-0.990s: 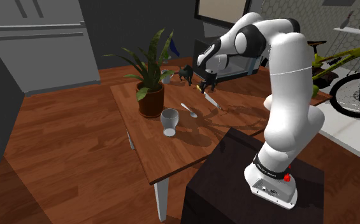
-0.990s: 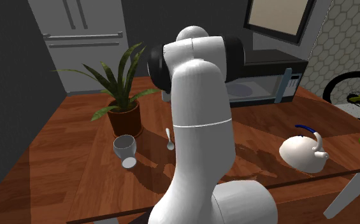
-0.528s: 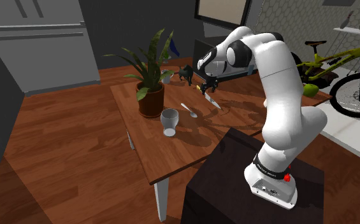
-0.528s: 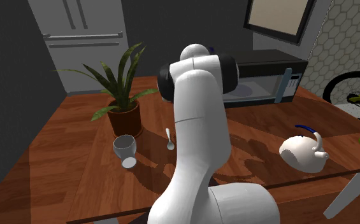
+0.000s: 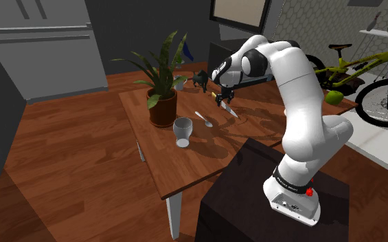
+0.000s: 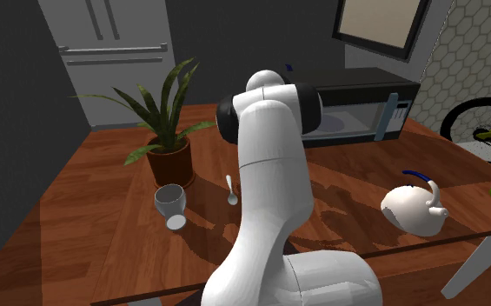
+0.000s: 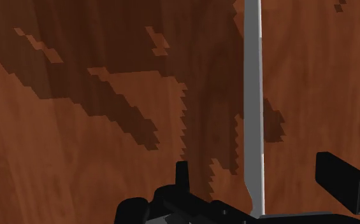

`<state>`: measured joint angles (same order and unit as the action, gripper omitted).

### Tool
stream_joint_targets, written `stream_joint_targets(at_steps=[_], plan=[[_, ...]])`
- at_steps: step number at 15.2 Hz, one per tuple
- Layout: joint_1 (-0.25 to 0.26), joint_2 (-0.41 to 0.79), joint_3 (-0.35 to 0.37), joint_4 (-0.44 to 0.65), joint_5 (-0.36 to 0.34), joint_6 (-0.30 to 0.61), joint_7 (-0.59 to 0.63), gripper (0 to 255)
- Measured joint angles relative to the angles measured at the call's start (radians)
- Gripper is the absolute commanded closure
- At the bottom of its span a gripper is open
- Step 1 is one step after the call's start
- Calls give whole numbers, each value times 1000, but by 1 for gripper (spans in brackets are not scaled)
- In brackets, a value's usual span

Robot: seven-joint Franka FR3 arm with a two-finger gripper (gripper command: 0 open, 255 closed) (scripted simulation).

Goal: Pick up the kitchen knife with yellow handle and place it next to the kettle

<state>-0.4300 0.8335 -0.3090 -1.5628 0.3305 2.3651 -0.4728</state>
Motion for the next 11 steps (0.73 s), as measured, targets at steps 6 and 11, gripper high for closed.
stream_joint_targets(at_steps=[6, 11], plan=[[0, 2, 1, 1, 1, 2, 0, 255], [0, 2, 1, 1, 1, 2, 0, 255]])
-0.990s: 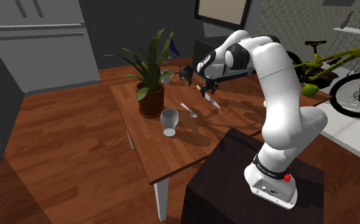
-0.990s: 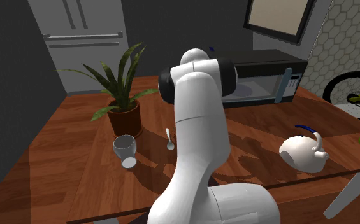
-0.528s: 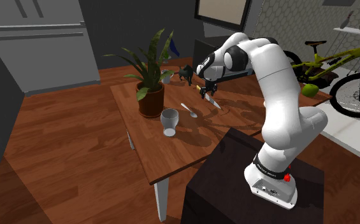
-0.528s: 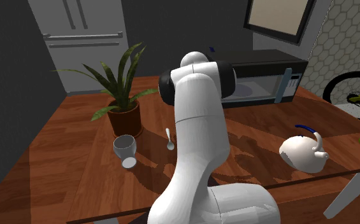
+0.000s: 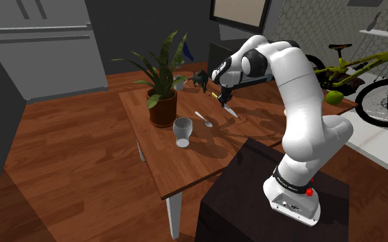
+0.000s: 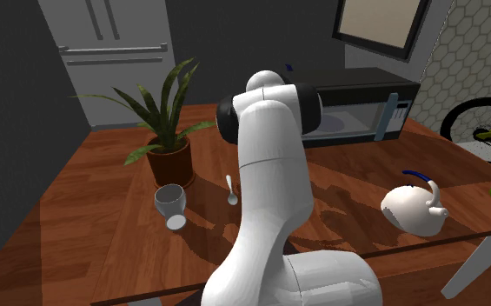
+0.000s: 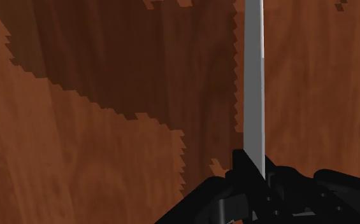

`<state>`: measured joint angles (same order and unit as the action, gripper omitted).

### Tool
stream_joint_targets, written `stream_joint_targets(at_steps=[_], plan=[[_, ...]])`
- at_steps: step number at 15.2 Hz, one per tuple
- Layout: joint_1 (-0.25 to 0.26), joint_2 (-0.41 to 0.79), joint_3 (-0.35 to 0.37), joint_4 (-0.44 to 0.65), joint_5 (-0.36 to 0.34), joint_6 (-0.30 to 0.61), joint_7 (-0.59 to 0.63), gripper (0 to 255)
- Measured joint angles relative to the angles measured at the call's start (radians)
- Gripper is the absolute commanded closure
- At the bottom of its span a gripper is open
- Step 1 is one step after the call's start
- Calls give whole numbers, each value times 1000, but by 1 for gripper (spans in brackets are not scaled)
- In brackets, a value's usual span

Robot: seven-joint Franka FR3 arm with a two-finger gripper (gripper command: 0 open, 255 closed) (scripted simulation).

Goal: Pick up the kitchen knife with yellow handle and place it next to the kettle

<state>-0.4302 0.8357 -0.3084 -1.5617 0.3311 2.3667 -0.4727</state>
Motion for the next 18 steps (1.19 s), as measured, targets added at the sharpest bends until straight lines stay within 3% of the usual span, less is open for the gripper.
stream_joint_targets(at_steps=[8, 18], plan=[[5, -21, -6, -8, -5, -13, 3, 255], [23, -111, -32, -18, -33, -92, 19, 255]])
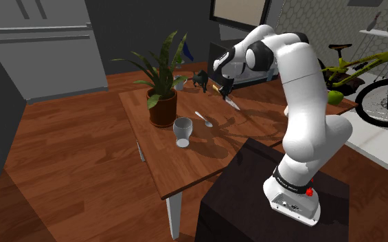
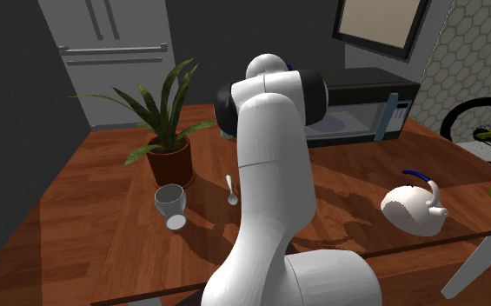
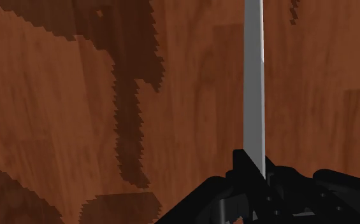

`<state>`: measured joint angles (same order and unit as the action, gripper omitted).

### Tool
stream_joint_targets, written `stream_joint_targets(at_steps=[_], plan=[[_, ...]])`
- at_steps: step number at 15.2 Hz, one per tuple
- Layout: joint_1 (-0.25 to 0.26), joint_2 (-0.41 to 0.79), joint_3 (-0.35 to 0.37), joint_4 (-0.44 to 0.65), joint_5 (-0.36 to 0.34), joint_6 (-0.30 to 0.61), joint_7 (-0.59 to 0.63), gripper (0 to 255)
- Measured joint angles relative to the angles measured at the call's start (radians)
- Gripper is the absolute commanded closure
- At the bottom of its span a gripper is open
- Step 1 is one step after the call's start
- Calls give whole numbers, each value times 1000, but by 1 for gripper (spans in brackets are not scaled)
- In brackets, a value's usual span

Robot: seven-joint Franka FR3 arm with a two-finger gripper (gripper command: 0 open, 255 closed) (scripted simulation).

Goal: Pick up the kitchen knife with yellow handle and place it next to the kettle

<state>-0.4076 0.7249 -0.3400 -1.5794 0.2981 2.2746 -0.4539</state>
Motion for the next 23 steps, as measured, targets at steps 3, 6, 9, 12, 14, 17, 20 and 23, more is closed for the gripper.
stream_joint_targets(at_steps=[3, 6, 9, 12, 14, 17, 20, 23], plan=[[4, -25, -7, 4, -9, -28, 5, 255], [7, -50, -15, 4, -18, -53, 8, 255], [12, -71, -21, 12, -26, -82, 14, 255], [16, -91, -27, 19, -34, -108, 20, 255], [16, -101, -30, 30, -39, -128, 22, 255], [20, -123, -36, 35, -48, -155, 27, 255], [25, -144, -41, 45, -57, -185, 35, 255], [25, -157, -45, 65, -63, -217, 38, 255]])
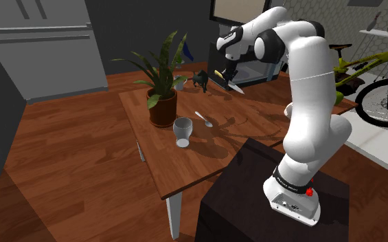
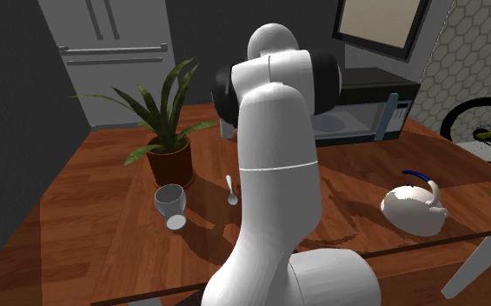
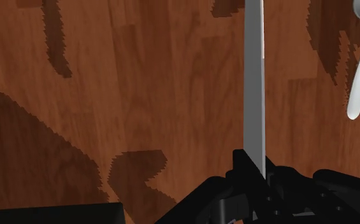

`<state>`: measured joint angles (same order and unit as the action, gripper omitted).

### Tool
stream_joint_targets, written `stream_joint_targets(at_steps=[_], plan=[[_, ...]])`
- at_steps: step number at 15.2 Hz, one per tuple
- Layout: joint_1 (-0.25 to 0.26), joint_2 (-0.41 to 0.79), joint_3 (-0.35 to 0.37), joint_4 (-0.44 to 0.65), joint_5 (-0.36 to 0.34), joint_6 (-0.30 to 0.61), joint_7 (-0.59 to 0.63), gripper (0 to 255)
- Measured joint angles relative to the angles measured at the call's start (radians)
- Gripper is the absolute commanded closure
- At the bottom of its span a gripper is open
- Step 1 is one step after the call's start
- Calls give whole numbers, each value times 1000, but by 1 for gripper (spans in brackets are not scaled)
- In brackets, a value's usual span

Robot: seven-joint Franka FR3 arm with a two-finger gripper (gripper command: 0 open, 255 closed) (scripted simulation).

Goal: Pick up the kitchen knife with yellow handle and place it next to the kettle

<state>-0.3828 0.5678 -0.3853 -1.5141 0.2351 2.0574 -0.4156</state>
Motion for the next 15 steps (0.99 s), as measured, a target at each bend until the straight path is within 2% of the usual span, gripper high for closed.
stream_joint_targets(at_steps=[12, 15], plan=[[-2, -47, -14, 90, -23, -134, 14, 255], [-6, -114, -31, -1, -38, -109, -16, 255]])
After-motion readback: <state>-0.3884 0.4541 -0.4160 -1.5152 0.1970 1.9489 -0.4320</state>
